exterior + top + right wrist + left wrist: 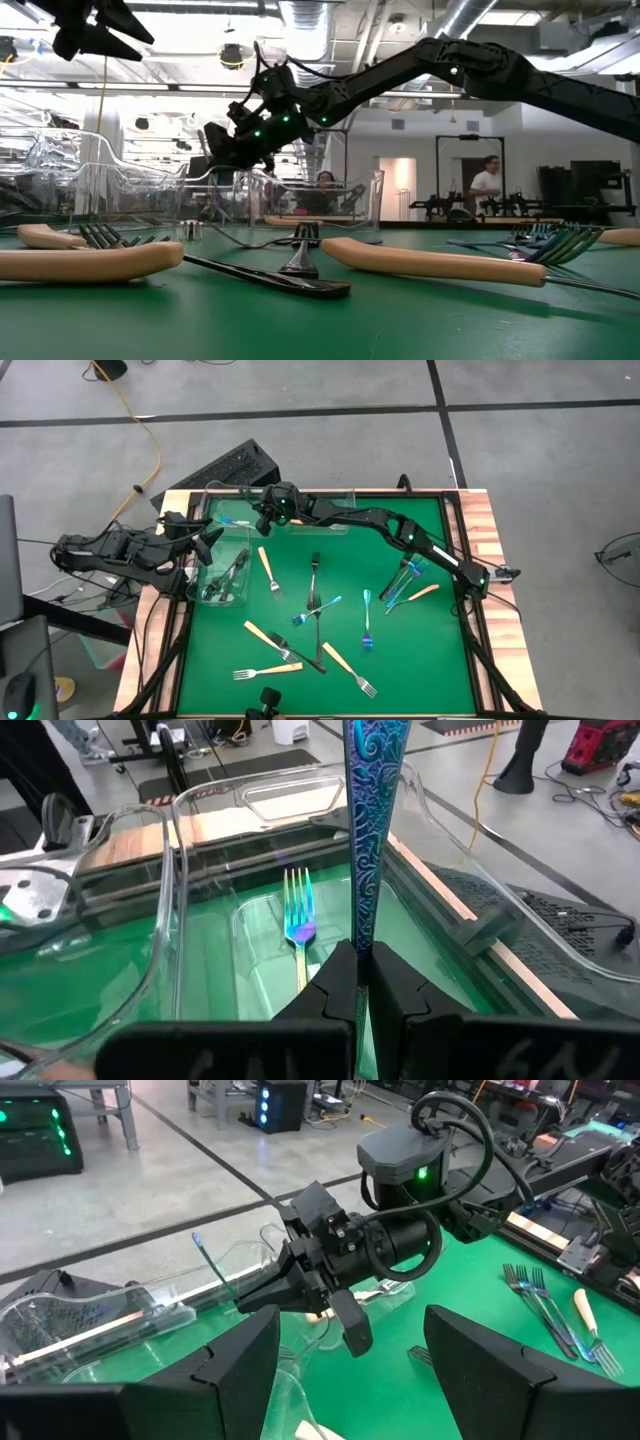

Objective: Sort silverware by color (type)
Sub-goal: Put the iridescent fork into the top left transparent bin, then put the yellow fork into the top right transparent bin

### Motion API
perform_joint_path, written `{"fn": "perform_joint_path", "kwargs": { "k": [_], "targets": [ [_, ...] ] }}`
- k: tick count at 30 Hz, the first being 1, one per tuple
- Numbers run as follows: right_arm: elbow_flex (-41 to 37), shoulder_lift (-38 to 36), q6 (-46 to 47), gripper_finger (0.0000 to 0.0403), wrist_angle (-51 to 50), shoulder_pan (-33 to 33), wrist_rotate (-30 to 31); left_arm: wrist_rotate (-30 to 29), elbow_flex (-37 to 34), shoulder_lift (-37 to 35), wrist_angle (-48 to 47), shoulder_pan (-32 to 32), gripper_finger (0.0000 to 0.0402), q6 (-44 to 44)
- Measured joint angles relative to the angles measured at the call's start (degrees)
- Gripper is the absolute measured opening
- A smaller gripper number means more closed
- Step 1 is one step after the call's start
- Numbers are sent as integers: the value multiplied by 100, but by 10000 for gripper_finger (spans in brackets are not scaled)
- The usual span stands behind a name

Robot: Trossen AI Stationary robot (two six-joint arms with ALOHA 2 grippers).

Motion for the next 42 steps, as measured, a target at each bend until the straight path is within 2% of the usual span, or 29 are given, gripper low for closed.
{"fn": "perform_joint_path", "kwargs": {
  "k": [6,19,30,35,42],
  "targets": [
    [-4,2,-65,29,-15,15,-8,0,0,-1,-7,0,234,0],
    [-7,11,-127,75,22,18,-8,-4,-1,0,-4,0,234,0],
    [-12,12,-118,157,86,18,-8,-24,0,-1,-1,0,234,0],
    [75,-44,-87,179,86,7,30,-177,-1,-1,1,0,234,-2],
    [40,-765,-188,183,-116,-115,-1,-254,0,-2,3,1,234,-54]
  ]
}}
